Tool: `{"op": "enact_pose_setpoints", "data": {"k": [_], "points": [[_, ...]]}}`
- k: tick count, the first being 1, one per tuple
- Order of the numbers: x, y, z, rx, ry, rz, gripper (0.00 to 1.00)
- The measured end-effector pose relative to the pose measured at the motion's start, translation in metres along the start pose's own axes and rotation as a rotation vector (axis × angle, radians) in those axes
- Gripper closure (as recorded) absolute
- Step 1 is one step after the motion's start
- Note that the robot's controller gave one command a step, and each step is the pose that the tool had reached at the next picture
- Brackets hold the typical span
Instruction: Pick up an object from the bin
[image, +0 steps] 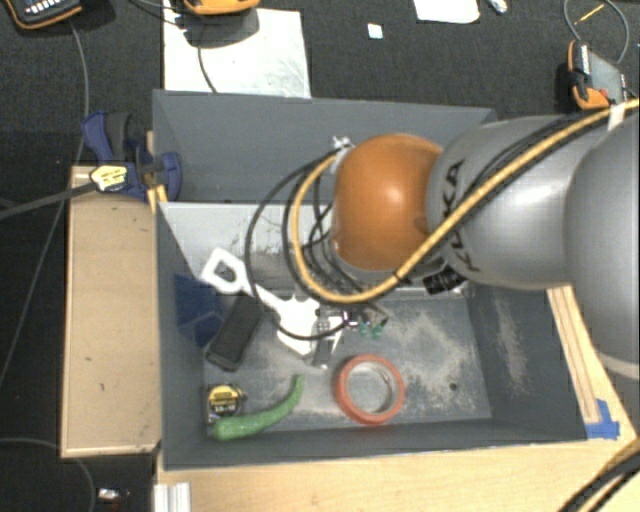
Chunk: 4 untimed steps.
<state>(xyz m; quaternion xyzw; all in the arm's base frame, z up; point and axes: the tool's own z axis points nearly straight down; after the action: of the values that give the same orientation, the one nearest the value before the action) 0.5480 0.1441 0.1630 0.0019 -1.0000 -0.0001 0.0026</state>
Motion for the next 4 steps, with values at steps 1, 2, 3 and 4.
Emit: {"op": "enact_pose_setpoints", "data": {"k": [1,2,3,4], "points": [[-0.002,-0.001,-0.004,-0.001,-0.008,0.006,0.0],[-0.023,-0.011,0.089,-0.002,-0.005,0.298,0.0],[-0.022,-0.01,0.092,-0.002,-0.011,0.078,0.0],[-0.023,-0.01,0.097,-0.004,-0.008,0.275,0.0]]}}
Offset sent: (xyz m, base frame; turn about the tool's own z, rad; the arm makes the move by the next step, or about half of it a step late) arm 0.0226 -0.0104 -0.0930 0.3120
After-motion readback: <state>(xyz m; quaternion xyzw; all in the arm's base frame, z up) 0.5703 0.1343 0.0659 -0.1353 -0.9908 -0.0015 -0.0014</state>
